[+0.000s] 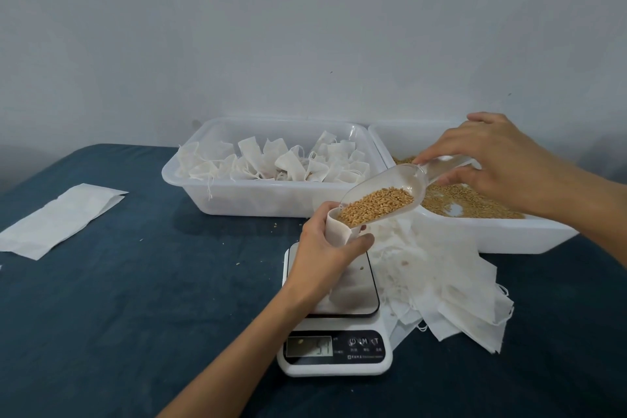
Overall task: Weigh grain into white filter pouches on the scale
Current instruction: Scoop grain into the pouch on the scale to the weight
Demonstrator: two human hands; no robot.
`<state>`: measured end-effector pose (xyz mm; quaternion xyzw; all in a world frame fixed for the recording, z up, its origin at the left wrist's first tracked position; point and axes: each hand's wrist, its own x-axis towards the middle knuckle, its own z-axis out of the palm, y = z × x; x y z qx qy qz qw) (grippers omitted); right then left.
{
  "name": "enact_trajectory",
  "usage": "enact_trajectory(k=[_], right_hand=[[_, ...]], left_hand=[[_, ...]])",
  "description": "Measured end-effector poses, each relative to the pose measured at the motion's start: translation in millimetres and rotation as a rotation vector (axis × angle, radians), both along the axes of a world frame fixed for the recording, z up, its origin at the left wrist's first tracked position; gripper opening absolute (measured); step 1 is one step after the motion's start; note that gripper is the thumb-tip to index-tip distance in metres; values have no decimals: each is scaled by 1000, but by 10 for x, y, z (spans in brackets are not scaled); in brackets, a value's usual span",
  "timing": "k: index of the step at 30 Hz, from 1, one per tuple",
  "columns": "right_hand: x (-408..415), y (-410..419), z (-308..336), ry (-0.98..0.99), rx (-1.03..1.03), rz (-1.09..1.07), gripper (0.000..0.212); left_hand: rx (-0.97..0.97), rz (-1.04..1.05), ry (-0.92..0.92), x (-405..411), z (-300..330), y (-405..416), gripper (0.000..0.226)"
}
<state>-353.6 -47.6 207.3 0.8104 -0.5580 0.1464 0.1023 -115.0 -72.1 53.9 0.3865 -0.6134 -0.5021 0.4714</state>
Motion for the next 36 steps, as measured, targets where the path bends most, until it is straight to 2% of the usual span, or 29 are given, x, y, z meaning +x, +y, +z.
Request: enact_trajectory(k=[36], right_hand=[[-43,-85,-114,-1,10,17,38]], left_hand=[[49,-36,77,63,84,11,56]])
